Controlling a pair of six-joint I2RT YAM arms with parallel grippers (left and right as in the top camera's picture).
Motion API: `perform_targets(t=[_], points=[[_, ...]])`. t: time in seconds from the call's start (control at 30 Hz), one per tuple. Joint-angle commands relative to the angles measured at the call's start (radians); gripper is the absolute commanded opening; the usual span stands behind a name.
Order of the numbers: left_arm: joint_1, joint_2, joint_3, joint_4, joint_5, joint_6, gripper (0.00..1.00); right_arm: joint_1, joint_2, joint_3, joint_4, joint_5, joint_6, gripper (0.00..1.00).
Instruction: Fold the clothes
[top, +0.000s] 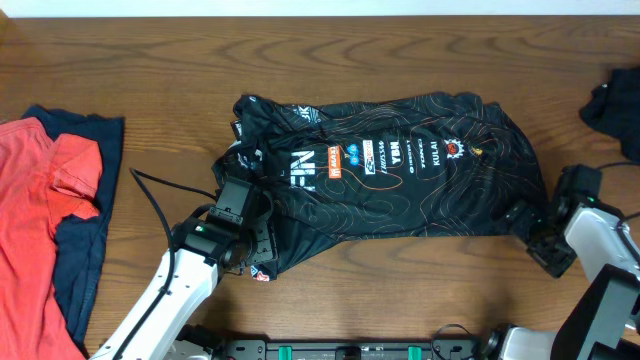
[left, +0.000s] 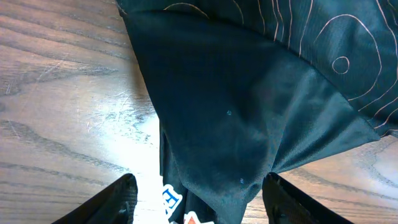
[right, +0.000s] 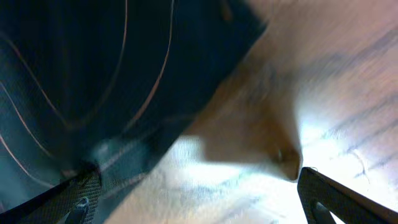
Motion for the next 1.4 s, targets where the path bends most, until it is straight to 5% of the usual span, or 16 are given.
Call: perform_targets(t=[0.0,0.13,0.4,0.7,0.77,0.83,0.9,1.37], points=[[-0.002,-0.004,-0.005,-0.002,0.014,-0.01,0.67,-0.034,-0.013,0.001,0.02,0.002,0.037,0.99],[-0.002,-0.004,-0.005,0.002,0.014,-0.01,0.7,-0.04,-0.012,0.001,0.071,-0.001,0.035,0.99],[-0.002,-0.004,-0.005,0.008,0.014,-0.01,0.72,-0.04,0.002,0.001,0.163,-0.01,0.026,0.7],[-0.002,-0.004,-0.005,0.001,0.014,-0.01,0.73,-0.039,0.107,0.001,0.207,-0.036,0.035,0.57],[-0.002,-0.004,-0.005,0.001,0.014,-0.01,0.73,-0.039,0.136,0.0,0.218,-0.036,0.036,0.44],[-0.002,-0.004,-0.005,0.001,0.014,-0.01,0.73,-0.039,0.162,0.0,0.229,-0.036,0.036,0.16],[-0.002,-0.004,-0.005,0.0,0.014,-0.01,0.73,-0.039,0.177,0.001,0.232,-0.036,0.036,0.01],[-0.002,-0.004,-0.1,0.013,0.085,-0.024,0.79,-0.04,0.179,0.001,0.222,-0.051,0.036,0.01]])
